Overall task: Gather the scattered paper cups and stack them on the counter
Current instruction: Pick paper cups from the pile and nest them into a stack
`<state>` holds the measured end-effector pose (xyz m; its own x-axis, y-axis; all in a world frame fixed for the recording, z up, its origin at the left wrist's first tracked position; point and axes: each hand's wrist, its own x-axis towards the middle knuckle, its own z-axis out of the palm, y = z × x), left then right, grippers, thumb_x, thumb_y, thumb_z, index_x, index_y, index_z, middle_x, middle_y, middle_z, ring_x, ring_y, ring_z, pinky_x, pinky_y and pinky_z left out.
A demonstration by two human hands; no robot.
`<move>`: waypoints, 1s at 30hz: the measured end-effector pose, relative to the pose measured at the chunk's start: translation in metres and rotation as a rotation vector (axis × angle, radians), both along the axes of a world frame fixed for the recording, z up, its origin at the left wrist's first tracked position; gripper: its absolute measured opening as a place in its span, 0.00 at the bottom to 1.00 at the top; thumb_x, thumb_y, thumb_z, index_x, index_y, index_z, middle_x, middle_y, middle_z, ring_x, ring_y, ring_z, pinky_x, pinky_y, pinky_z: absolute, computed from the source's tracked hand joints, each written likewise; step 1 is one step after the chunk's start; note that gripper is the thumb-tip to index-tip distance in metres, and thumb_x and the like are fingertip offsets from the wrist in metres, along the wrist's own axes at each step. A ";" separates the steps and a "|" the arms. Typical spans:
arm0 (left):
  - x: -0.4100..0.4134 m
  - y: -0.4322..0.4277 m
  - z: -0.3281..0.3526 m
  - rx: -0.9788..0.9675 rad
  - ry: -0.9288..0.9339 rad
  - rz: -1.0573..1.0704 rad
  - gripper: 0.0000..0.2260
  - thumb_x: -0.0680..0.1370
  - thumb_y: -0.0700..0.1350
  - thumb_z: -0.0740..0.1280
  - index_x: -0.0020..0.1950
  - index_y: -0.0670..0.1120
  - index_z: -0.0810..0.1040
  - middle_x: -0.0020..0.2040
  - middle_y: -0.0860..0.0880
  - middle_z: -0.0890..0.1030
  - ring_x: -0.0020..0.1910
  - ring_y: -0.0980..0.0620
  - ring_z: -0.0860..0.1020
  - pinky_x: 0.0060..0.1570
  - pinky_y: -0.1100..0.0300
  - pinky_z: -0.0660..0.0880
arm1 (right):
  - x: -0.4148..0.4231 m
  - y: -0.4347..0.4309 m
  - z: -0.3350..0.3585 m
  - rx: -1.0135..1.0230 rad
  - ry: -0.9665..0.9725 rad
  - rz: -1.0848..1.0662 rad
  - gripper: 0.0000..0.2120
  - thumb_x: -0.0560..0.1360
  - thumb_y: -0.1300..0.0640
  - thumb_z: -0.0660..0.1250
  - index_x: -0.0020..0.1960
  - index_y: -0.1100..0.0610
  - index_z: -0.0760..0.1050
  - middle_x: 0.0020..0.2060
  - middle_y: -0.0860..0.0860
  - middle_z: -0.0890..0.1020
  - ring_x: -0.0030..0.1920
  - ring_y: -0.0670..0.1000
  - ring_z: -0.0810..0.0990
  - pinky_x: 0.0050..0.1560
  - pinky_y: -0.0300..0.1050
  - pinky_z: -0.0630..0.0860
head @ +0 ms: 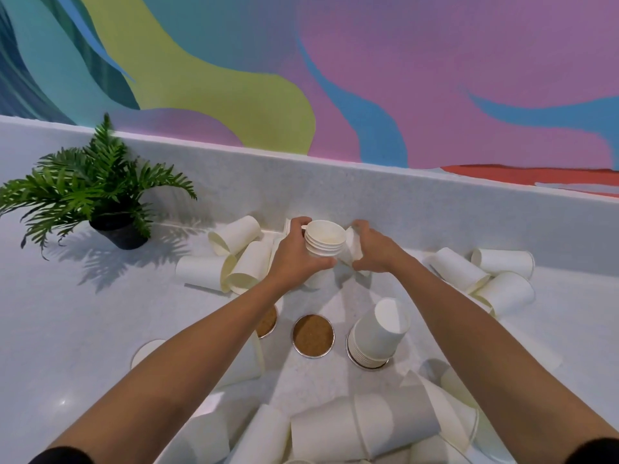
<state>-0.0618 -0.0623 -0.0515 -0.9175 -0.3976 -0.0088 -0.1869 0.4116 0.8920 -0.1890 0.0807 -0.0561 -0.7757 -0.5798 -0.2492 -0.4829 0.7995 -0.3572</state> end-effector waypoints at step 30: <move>0.043 0.048 0.080 -0.082 0.164 -0.111 0.42 0.64 0.47 0.80 0.71 0.49 0.60 0.62 0.49 0.75 0.57 0.48 0.76 0.51 0.58 0.75 | 0.103 0.049 0.111 -0.507 -0.066 0.053 0.39 0.73 0.42 0.68 0.77 0.44 0.51 0.74 0.50 0.60 0.71 0.50 0.64 0.69 0.46 0.64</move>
<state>-0.0187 -0.0147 0.0287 -0.9423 -0.2871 0.1724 0.0087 0.4937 0.8696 -0.0864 0.1296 0.0547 -0.7338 -0.6788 0.0262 -0.4816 0.4927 -0.7248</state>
